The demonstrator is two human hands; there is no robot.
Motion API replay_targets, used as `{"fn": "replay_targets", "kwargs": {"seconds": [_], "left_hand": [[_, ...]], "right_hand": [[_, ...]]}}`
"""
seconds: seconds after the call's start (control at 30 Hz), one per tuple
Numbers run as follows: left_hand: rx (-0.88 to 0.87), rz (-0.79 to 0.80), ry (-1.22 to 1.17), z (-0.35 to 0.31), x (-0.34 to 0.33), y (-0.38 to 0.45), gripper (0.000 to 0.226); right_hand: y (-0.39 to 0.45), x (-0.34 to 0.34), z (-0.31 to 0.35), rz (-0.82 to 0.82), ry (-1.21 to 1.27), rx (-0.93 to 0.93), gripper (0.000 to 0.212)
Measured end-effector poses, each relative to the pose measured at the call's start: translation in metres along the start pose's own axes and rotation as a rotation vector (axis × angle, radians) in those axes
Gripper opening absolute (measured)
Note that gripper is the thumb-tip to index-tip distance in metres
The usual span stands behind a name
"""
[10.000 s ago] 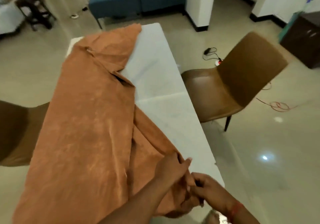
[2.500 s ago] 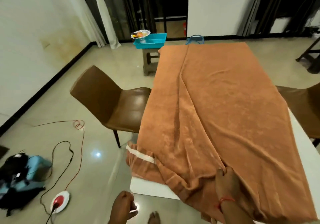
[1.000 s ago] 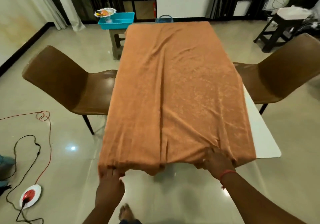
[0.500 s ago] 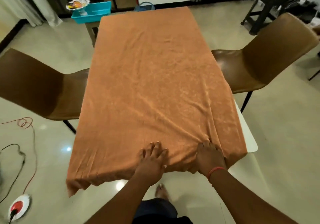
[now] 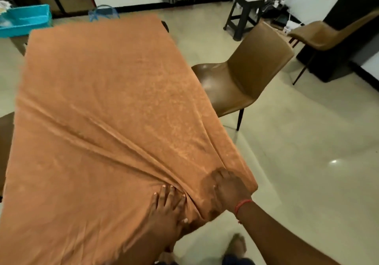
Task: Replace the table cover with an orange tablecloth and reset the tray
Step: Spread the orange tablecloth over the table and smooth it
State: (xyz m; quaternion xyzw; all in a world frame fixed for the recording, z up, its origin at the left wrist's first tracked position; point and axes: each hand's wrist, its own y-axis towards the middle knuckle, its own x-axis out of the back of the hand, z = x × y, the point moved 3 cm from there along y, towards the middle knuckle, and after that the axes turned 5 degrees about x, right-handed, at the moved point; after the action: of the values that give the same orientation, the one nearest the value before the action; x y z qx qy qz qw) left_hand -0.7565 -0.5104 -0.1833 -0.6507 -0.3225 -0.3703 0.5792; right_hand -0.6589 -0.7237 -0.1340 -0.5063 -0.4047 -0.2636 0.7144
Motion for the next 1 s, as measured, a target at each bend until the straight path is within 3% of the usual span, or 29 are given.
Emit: {"fn": "replay_targets", "kwargs": {"seconds": [0.13,0.23,0.37,0.47,0.63,0.73,0.83,0.9,1.0], "left_hand": [[-0.01,-0.071,0.039,-0.041,0.02,0.022,0.073],[0.056,-0.001,0.026,-0.07,0.038,0.032,0.071],[0.163,0.065,-0.024,-0.1,0.044,0.041,0.071],[0.237,0.074,-0.044,-0.119,0.045,0.047,0.074],[0.296,0.081,-0.101,-0.148,0.051,0.045,0.08],[0.306,0.105,-0.1,-0.142,0.04,0.047,0.085],[0.184,0.015,-0.06,-0.133,0.036,0.052,0.062],[0.288,-0.048,-0.15,-0.124,0.049,0.046,0.053],[0.474,-0.069,-0.192,-0.104,0.045,0.03,0.059]], "right_hand": [[0.012,0.004,-0.031,0.064,-0.055,0.05,0.061],[0.016,0.013,-0.053,0.083,-0.122,0.117,0.088],[0.028,0.03,-0.086,0.094,-0.207,0.174,0.058],[0.032,0.039,-0.101,0.14,-0.206,0.217,0.052],[0.022,0.046,-0.118,0.158,-0.355,0.275,0.058],[0.009,0.048,-0.108,0.081,-0.245,0.401,0.068],[0.002,0.032,-0.095,0.092,-0.132,0.498,0.087],[0.003,0.016,-0.097,0.139,-0.135,0.528,0.072],[0.003,0.008,-0.104,0.19,-0.171,0.488,0.065]]}}
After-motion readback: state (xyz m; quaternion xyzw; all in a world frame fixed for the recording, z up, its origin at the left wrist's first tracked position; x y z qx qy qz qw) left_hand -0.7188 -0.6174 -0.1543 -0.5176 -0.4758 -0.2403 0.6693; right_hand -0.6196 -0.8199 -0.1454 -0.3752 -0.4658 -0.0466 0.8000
